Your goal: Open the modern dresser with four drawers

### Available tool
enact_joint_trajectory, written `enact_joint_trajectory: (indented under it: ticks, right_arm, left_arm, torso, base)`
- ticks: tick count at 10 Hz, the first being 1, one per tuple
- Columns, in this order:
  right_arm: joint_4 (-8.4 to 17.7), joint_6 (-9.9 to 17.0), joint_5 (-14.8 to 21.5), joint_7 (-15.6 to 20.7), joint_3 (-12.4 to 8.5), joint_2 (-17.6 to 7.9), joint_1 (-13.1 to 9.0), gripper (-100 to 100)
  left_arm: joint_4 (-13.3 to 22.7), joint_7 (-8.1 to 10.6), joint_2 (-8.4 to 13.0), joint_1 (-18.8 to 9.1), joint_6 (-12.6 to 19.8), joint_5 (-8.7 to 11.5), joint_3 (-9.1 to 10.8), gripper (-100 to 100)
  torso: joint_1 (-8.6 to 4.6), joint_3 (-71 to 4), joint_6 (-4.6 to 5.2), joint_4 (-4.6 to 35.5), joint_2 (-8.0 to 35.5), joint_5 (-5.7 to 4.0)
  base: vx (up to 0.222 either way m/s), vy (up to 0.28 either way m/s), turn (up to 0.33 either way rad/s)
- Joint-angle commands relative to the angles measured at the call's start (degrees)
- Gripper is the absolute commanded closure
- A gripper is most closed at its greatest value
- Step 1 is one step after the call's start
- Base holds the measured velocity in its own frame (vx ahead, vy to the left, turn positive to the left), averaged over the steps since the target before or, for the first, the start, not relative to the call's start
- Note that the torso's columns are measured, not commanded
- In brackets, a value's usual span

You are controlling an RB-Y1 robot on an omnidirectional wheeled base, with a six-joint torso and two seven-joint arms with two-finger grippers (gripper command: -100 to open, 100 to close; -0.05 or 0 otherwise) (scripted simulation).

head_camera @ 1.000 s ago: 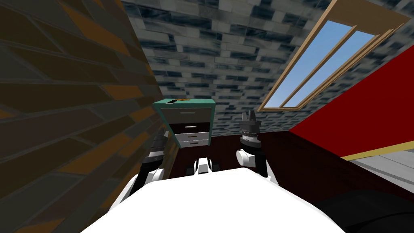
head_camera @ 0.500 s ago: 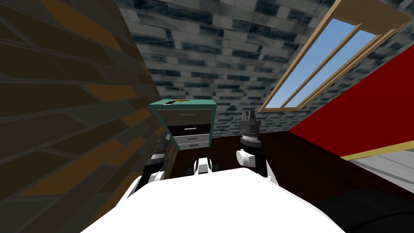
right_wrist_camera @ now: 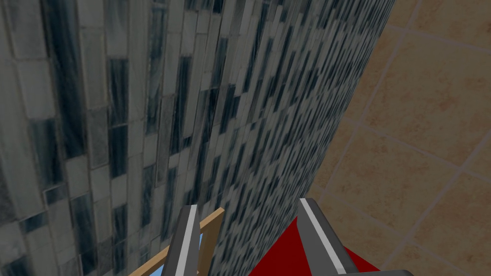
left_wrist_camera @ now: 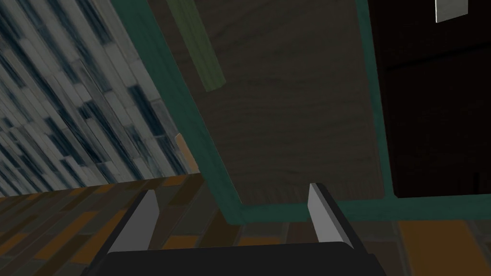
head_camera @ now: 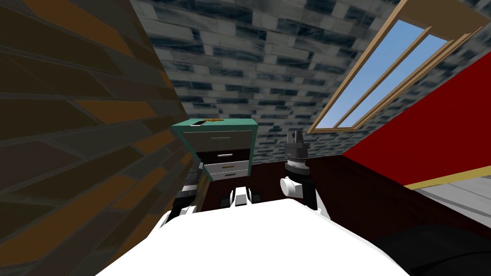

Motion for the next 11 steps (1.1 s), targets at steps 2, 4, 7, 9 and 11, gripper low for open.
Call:
enact_joint_trajectory:
  ticks: [2, 4, 7, 9, 11]
  right_arm:
    - [0.0, 0.0, 0.0, 0.0, 0.0, 0.0, 0.0, 0]
    - [0.0, 0.0, 0.0, 0.0, 0.0, 0.0, 0.0, 0]
    - [0.0, 0.0, 0.0, 0.0, 0.0, 0.0, 0.0, 0]
    - [0.0, 0.0, 0.0, 0.0, 0.0, 0.0, 0.0, 0]
    - [0.0, 0.0, 0.0, 0.0, 0.0, 0.0, 0.0, 0]
  left_arm:
    - [4.4, -0.41, 0.0, -0.6, -2.0, -0.2, -0.23, -100]
    - [8.3, -0.92, -0.1, -1.2, -4.3, -0.4, -0.56, -100]
    - [13.1, -1.40, -0.4, -1.8, -6.5, -0.7, -0.88, -100]
    - [16.4, -1.63, -0.6, -2.1, -7.5, -0.8, -1.04, -100]
    - [18.6, -1.85, -0.8, -2.4, -8.5, -0.9, -1.18, -100]
  torso:
    - [-0.09, 0.0, 0.00, 0.0, 0.0, -0.03]
    - [-0.04, 0.0, 0.00, 0.0, 0.0, -0.01]
    - [-0.03, 0.0, -0.01, 0.0, 0.1, -0.01]
    - [-0.07, 0.0, -0.01, 0.0, 0.0, -0.03]
    - [-0.08, 0.0, 0.00, 0.0, 0.1, -0.03]
  base:
    - [0.068, 0.012, -0.021]
    - [0.102, 0.019, -0.037]
    - [0.083, 0.027, -0.028]
    - [0.079, 0.019, -0.018]
    - [0.061, 0.017, -0.018]
